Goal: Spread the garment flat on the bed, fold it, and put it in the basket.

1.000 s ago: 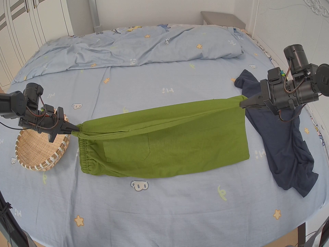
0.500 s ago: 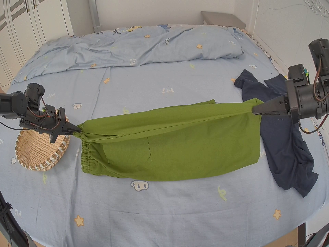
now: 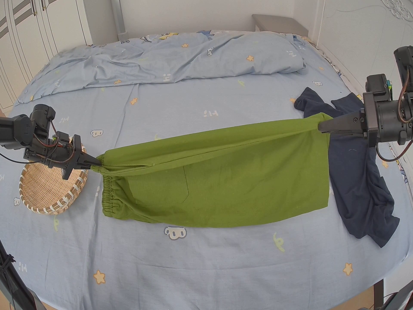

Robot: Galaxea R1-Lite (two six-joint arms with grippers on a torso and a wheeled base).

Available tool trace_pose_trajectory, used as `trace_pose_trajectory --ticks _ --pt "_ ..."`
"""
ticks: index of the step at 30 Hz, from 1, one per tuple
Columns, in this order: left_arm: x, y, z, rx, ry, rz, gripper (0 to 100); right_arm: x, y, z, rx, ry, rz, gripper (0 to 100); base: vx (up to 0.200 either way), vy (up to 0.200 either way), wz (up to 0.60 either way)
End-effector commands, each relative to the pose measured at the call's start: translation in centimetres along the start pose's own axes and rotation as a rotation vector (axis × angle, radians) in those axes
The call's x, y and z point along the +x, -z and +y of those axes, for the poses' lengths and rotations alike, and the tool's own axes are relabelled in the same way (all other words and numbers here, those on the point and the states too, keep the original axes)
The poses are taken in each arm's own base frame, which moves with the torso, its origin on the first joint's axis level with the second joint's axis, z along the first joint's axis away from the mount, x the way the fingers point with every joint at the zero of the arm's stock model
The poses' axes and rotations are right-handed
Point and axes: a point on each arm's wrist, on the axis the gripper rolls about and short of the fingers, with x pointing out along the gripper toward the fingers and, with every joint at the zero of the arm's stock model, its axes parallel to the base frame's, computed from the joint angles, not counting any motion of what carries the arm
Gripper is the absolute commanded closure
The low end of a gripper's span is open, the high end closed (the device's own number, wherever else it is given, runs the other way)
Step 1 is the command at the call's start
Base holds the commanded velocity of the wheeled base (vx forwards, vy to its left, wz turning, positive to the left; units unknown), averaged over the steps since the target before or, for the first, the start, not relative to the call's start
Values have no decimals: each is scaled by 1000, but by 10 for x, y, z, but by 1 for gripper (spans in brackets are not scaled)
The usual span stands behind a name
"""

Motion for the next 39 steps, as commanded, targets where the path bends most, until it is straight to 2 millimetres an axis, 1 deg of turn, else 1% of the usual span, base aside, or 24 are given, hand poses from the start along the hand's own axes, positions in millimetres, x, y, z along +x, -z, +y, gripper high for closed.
trace_pose_trajectory --ticks 1,2,4,5,7,10,11,13,15,16,19,21,22,23,27,28,32,33,34,36,39 --pt "-1 -1 0 -2 -1 -3 100 21 -7 -21 28 26 6 100 0 0 0" --pt "-1 -1 0 1 -1 -4 100 32 -11 -35 39 42 5 100 0 0 0" --pt "0 0 -1 2 0 -1 100 42 -14 -43 35 50 6 100 0 0 0" --pt "0 0 0 1 -1 0 100 43 -14 -44 36 51 7 100 0 0 0" --pt "1 1 -2 3 1 2 100 55 -19 -56 27 59 3 100 0 0 0" --pt "1 1 -2 3 1 2 100 65 -23 -66 27 65 -3 100 0 0 0" --pt "1 1 -2 3 1 2 100 65 -23 -66 26 65 -4 100 0 0 0" --pt "0 0 -1 4 1 -1 100 72 -26 -76 23 70 -24 100 0 0 0" --pt "0 0 -1 4 1 -1 100 72 -26 -76 23 70 -24 100 0 0 0" --pt "0 -1 -3 8 3 -3 100 81 -32 -89 12 64 -63 100 0 0 0" --pt "0 -2 -1 7 2 -6 100 87 -38 -103 8 70 -95 100 0 0 0" --pt "0 -3 -1 8 2 -10 100 90 -41 -109 8 76 -101 100 0 0 0" --pt "0 -3 -1 8 2 -10 100 90 -41 -109 8 76 -101 100 0 0 0" --pt "1 -3 0 13 1 -11 100 96 -43 -116 7 82 -103 100 0 0 0" --pt "2 -3 -1 18 4 -12 100 102 -46 -124 -5 85 -114 100 0 0 0" --pt "2 -4 -2 20 2 -14 100 108 -49 -130 -20 83 -133 100 0 0 0" --pt "0 -6 -1 19 0 -20 100 116 -51 -134 -29 78 -141 100 0 0 0" --pt "-1 -6 0 19 -1 -25 100 121 -53 -137 -32 76 -144 100 0 0 0" --pt "-1 -6 0 19 -1 -25 100 121 -53 -136 -35 75 -145 100 0 0 0" --pt "0 -7 0 17 -2 -26 100 130 -55 -144 -39 76 -157 100 0 0 0" --pt "2 -7 1 17 -4 -23 100 134 -57 -150 -44 79 -168 100 0 0 0"
